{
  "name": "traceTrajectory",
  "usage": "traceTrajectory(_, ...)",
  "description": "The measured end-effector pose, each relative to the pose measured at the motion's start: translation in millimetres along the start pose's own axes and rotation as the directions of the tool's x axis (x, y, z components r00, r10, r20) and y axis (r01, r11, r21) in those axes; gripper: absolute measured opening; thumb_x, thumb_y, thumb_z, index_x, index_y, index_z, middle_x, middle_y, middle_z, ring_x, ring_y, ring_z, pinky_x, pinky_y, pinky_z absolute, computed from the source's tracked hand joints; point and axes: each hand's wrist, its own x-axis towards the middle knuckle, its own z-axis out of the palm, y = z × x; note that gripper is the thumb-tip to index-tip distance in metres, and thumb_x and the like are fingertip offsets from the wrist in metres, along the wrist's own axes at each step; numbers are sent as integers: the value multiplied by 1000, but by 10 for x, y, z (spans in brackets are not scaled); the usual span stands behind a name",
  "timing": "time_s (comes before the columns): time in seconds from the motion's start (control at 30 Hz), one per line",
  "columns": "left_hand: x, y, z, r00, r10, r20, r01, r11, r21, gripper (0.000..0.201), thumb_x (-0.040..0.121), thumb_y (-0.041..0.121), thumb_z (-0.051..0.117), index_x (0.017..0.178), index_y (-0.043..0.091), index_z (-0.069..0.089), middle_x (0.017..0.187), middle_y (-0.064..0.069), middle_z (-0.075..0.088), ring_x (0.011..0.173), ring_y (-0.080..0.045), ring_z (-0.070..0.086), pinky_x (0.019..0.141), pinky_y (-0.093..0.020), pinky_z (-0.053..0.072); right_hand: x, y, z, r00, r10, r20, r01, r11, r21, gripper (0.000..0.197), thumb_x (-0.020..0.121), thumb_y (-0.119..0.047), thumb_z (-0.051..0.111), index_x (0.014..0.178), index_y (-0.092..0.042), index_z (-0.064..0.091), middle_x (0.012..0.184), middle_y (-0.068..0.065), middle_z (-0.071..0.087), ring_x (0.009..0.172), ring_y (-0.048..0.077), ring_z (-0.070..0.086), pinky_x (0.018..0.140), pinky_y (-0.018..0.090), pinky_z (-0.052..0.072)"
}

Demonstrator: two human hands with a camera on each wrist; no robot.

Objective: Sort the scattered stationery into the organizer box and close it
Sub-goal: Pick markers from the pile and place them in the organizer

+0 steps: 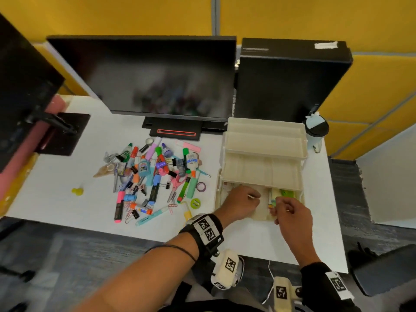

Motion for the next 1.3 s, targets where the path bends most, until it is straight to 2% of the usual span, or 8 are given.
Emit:
traceTrajectory(0.2,-444,-393,-857,994,113,3,-112,981,159,20,96,19,66,114,17,74,114,4,70,96,-11,66,85,-21,52,-184,-417,681,960,-190,205,198,980,-17,10,100,-17,65,104,-22,73,76,-7,74,65,9,69,65,38,60)
traceTrajectory(0.37,-803,-957,-1573,991,121,-62,-107,975,196,19,97,19,65,114,20,74,115,4,69,91,-8,63,74,-9,43,-440,-614,1422,904,-233,358,269,961,-56,18,97,-14,65,99,-30,74,77,-14,73,72,10,70,72,38,60)
traceTrajectory(0.5,-1091,-1464,-2092,989,93,-116,-71,981,179,17,98,22,65,112,21,75,115,6,70,94,-10,65,82,-24,52,-630,-624,1909,823,-222,523,360,916,-177,17,96,-17,67,91,-33,71,80,-12,70,66,8,68,67,25,53)
traceTrajectory(0.6,-1260,-1803,-2423,989,18,-146,5,988,155,19,97,20,65,114,20,75,115,6,70,92,-6,64,80,-17,50,-740,-567,2113,762,-169,625,429,855,-291,12,97,-20,67,92,-31,70,85,-13,69,65,4,64,62,12,43)
traceTrajectory(0.83,-1488,-2354,-2982,977,-26,-210,48,994,101,14,96,25,66,107,23,74,107,9,71,84,-1,64,73,-10,46,-780,-617,2488,787,-127,604,440,802,-404,15,98,-19,66,91,-31,71,89,-8,72,80,6,66,66,12,42)
traceTrajectory(1.07,-1531,-2728,-3246,955,-104,-278,122,991,49,15,93,20,64,104,24,74,105,4,72,88,-14,67,81,-33,58,-610,-1088,3051,815,-149,559,427,807,-409,23,97,-13,63,81,-28,68,77,-9,71,73,12,68,65,28,51)
traceTrajectory(1.17,-1553,-2825,-3294,961,-109,-255,122,992,34,16,94,17,64,105,23,74,105,6,71,89,-13,66,79,-25,55,-454,-1344,3267,868,-154,472,374,828,-417,13,99,-13,62,88,-19,68,80,-3,71,63,15,69,57,26,51)
traceTrajectory(1.3,-1596,-2955,-3295,958,-120,-261,127,992,8,18,95,18,65,110,23,73,104,14,67,85,1,60,71,-6,43,-126,-1456,3554,913,-102,394,306,810,-500,11,98,-27,66,104,-17,66,91,2,71,77,18,67,65,30,51)
